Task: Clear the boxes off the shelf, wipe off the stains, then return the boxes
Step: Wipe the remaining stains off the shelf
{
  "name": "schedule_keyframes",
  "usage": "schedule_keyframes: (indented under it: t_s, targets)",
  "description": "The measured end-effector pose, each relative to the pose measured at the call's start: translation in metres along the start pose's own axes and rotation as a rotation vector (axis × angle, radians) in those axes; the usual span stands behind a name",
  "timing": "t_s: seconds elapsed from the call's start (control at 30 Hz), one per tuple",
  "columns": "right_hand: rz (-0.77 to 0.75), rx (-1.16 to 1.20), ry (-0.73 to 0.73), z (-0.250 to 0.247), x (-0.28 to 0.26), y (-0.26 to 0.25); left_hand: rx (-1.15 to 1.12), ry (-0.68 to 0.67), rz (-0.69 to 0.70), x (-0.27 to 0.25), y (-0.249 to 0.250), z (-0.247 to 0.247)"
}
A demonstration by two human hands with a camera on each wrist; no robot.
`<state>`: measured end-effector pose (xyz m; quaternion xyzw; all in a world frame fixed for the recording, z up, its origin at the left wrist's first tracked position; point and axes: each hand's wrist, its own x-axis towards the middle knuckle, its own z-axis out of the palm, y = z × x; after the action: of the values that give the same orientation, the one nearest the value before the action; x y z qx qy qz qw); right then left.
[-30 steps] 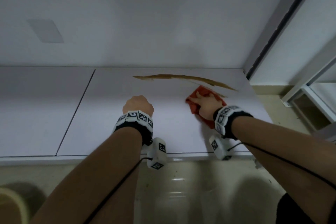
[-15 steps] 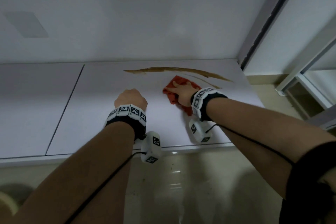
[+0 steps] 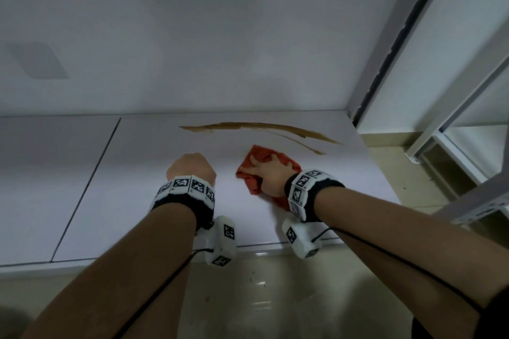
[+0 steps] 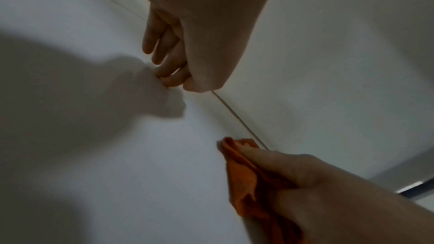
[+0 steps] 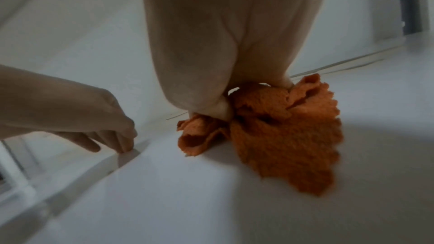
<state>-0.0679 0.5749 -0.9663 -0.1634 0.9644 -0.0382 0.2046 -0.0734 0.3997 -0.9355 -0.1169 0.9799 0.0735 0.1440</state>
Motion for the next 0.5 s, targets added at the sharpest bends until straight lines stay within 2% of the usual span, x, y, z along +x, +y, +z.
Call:
schedule_keyframes:
  t_s: [0.1,0.17,0.3,0.37,0.43,0.47,0.5]
  targets:
    - [0.029,0.027,0.013,-0.007,0.005,-0.001,0.044,-0.020,0.032,0.001,0.009,0.000]
    - [0.057,0.144,0.017,-0.010,0.011,0.006,0.050,-0.033,0.066,0.002,0.015,0.002]
    - [0.145,0.268,0.026,-0.012,0.012,0.039,0.044,-0.081,0.205,0.008,0.023,0.014]
    - [0.228,0.392,0.122,-0.010,0.003,0.061,0.035,-0.084,0.253,0.007,0.026,0.018]
    - [0.316,0.579,0.381,-0.008,-0.015,0.076,0.026,-0.086,0.263,0.006,0.029,0.018]
    - [0.366,0.586,0.490,-0.006,-0.022,0.081,0.022,-0.086,0.263,0.005,0.030,0.018]
    - [0.393,0.560,0.473,-0.005,-0.028,0.085,0.020,-0.083,0.261,0.004,0.032,0.017]
